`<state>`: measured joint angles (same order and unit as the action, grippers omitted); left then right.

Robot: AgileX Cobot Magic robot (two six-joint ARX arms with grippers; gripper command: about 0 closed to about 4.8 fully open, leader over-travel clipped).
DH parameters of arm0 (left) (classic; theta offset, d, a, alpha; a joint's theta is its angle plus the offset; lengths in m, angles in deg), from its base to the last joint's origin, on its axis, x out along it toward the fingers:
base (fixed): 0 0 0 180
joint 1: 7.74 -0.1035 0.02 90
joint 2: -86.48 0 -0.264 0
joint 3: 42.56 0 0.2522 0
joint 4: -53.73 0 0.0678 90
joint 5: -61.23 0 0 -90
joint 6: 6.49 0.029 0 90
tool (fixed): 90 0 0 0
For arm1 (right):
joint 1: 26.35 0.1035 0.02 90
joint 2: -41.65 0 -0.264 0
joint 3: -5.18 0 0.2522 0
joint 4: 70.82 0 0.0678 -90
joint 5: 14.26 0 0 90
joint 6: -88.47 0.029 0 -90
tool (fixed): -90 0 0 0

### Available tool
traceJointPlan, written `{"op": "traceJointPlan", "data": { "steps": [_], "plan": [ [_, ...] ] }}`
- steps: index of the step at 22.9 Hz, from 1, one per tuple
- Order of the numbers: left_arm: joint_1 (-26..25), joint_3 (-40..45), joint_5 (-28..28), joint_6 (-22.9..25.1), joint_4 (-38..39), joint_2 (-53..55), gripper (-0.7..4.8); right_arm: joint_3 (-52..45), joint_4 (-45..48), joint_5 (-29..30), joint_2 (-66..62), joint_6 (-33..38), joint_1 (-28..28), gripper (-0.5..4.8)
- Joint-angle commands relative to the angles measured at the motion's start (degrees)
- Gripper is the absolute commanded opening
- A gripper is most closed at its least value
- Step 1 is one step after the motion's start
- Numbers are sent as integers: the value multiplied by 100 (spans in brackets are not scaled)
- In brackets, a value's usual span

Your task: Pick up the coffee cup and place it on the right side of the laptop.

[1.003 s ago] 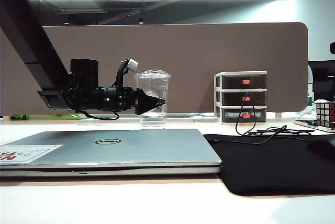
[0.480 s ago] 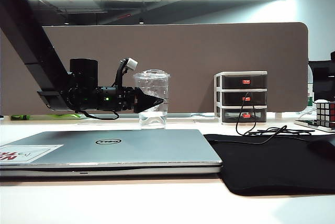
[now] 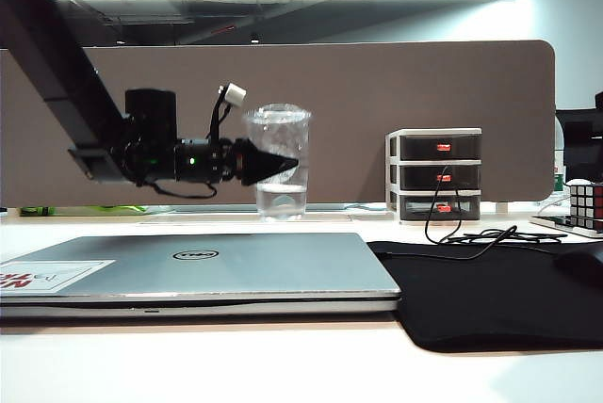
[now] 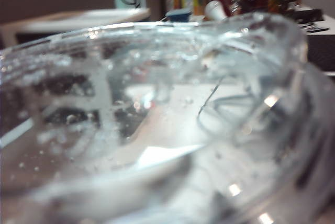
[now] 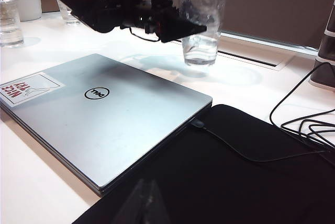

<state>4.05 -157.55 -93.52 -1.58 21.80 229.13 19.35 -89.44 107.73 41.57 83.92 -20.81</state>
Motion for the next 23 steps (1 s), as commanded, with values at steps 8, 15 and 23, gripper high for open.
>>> {"op": "traceJointPlan", "data": {
  "steps": [8,15,23],
  "plan": [
    [573,-7,-704,-861,-188,-551,278,-28,256,11,11,-17,2,-1],
    [925,17,-1145,-1351,-151,-555,277,-28,254,13,11,-20,2,-1],
    [1276,39,-1530,-1331,-155,-557,277,-28,254,13,11,-20,0,-1]
  ]
}}
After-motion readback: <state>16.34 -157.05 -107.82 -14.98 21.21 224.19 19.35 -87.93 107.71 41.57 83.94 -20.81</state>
